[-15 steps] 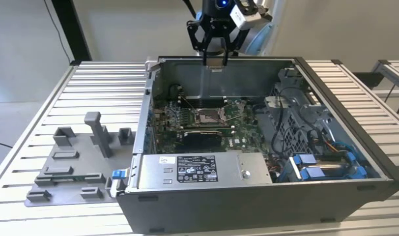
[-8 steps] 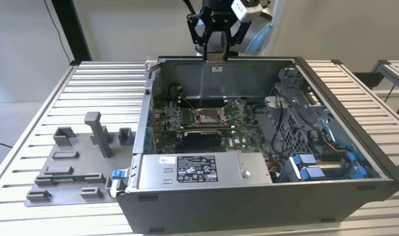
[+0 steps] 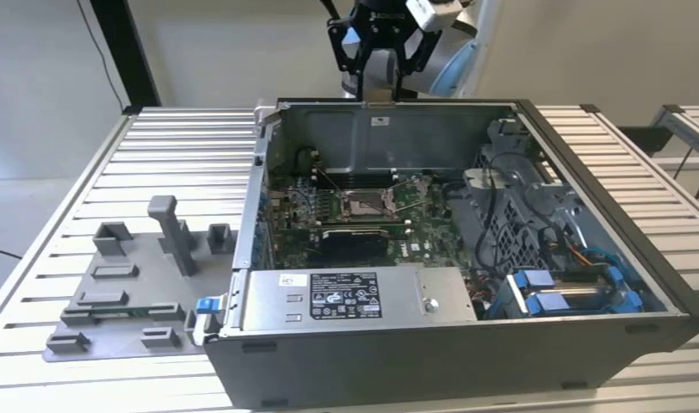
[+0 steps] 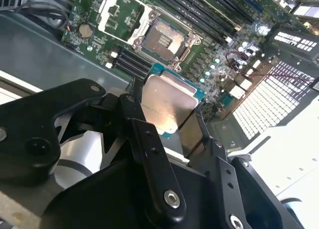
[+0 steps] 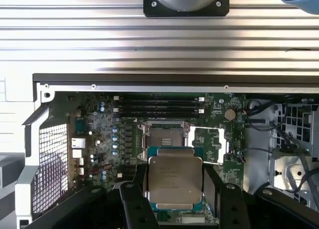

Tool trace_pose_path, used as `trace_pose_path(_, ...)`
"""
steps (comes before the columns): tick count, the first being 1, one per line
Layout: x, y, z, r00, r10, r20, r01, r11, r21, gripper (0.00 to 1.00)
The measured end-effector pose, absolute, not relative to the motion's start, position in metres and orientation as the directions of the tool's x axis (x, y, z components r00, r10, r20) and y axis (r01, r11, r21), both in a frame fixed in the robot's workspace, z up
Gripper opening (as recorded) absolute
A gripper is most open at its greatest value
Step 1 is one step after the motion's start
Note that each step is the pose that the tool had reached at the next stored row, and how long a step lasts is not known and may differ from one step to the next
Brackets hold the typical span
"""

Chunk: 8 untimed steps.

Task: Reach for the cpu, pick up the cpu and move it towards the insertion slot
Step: 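Pick up the cpu and move it towards the insertion slot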

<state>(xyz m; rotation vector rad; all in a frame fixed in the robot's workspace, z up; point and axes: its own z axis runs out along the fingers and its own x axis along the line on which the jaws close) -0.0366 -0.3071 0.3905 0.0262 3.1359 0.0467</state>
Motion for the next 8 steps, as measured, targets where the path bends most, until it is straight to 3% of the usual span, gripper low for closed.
trace_pose_path(8,-0.0366,-0.3071,0.3908,-1.000,0.017,-0.005,0.017,0.999,0.030,0.00)
